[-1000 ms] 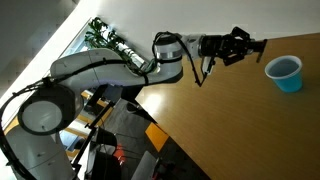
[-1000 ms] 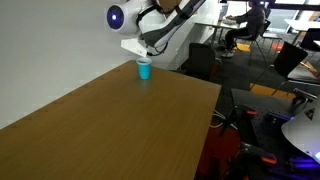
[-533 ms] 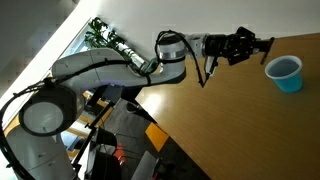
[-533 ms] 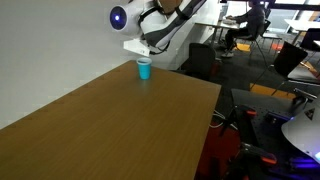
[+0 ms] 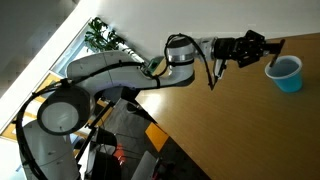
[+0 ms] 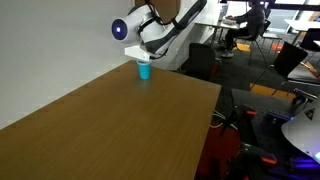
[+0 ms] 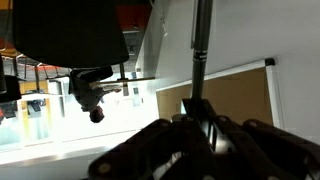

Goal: Place the black pen inside the blue and white cup

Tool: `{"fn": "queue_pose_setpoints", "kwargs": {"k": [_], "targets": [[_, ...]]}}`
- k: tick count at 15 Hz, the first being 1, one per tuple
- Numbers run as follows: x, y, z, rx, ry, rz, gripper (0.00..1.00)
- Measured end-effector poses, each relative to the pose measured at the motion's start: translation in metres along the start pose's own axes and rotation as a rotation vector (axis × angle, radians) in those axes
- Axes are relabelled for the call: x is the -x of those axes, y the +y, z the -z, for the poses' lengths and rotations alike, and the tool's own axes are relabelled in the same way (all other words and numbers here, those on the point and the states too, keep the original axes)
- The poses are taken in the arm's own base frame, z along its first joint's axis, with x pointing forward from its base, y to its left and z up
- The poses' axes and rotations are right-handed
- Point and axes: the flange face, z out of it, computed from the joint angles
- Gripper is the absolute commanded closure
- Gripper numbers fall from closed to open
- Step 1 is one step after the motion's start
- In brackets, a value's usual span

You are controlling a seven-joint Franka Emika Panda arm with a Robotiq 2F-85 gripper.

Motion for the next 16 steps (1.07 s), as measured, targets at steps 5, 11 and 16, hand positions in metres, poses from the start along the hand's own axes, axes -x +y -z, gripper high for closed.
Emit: {"fn": "queue_pose_setpoints", "kwargs": {"k": [5, 11, 16], "targets": [[0.017, -0.008, -0.010, -0.036, -0.028, 0.004, 0.97], [0.035, -0.013, -0.017, -0.050, -0.034, 0.011, 0.97], [0.049, -0.014, -0.023, -0.049, -0.032, 0.027, 0.97]]}}
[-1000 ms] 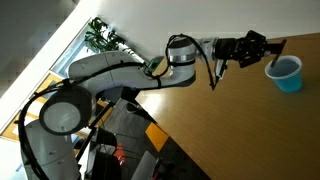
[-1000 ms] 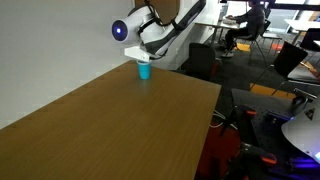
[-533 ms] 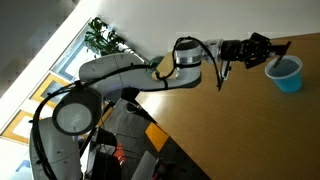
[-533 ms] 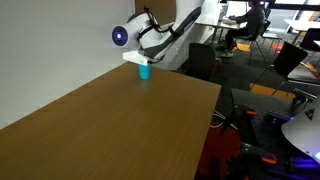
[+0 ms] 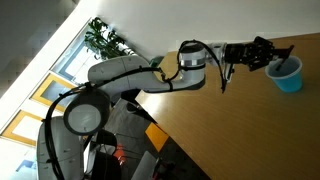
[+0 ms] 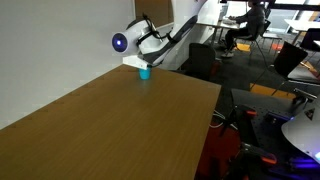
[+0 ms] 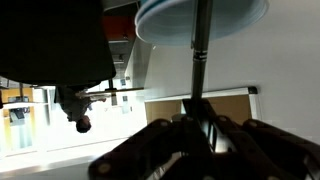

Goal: Place the black pen inside the blue and white cup

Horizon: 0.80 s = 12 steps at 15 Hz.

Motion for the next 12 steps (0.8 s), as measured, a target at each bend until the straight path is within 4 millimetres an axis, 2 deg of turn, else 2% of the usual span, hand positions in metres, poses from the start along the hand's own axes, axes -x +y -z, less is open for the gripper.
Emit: {"fn": "queue_pose_setpoints", "kwargs": {"k": [2, 3, 4, 5, 12], "targets": [[0.005, -0.001, -0.002, 0.000, 0.001, 0.013, 0.97], [0.007, -0.001, -0.003, -0.001, 0.001, 0.018, 0.89], [0.009, -0.001, -0.004, -0.001, 0.002, 0.022, 0.64], [0.011, -0.002, -0.004, -0.002, 0.002, 0.026, 0.63], [0.012, -0.006, -0.004, -0.006, 0.001, 0.028, 0.12]]}}
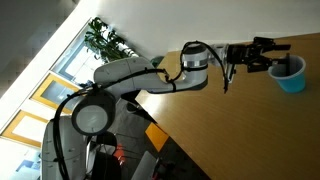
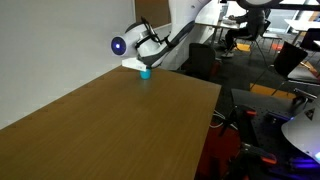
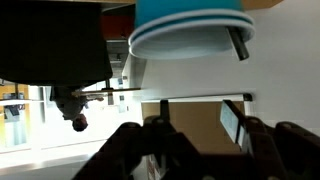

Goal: Place the black pen inside the blue and white cup

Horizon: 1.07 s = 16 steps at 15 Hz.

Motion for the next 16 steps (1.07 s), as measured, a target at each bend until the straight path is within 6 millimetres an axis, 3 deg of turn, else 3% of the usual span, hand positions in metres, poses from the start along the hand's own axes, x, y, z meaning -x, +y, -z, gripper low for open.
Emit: {"fn": "queue_pose_setpoints", "kwargs": {"k": [2, 8, 12, 16], "targets": [[-0.001, -0.001, 0.000, -0.002, 0.000, -0.003, 0.01], [-0.008, -0.005, 0.005, -0.010, 0.004, -0.018, 0.00], [-0.037, -0.010, 0.022, -0.036, -0.006, -0.070, 0.00], [-0.074, 0.000, 0.054, -0.063, -0.043, -0.119, 0.00]]}}
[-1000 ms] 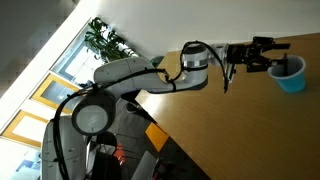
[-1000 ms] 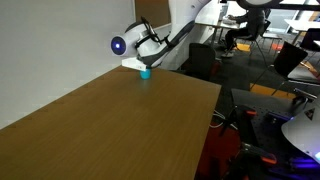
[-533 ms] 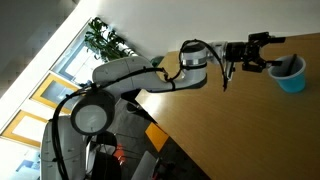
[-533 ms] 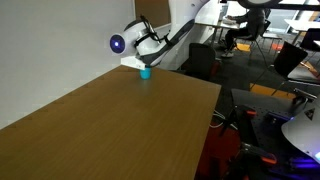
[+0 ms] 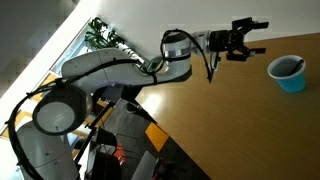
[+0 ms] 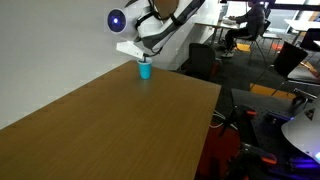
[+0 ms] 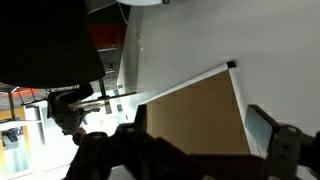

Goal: Place the black pen inside the blue and white cup

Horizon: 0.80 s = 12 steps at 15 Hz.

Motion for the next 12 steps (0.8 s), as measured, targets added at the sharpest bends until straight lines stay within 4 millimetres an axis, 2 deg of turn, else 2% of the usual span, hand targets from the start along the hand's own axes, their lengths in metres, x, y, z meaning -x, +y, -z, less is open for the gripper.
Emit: {"fn": "queue_pose_setpoints", "kwargs": {"k": [4, 8, 12], "targets": [[-0.025, 0.018, 0.041, -0.035, -0.011, -0.043, 0.00], [-0.032, 0.040, 0.076, -0.075, -0.028, -0.071, 0.00], [-0.034, 0.054, 0.088, -0.079, -0.041, -0.073, 0.00]]}}
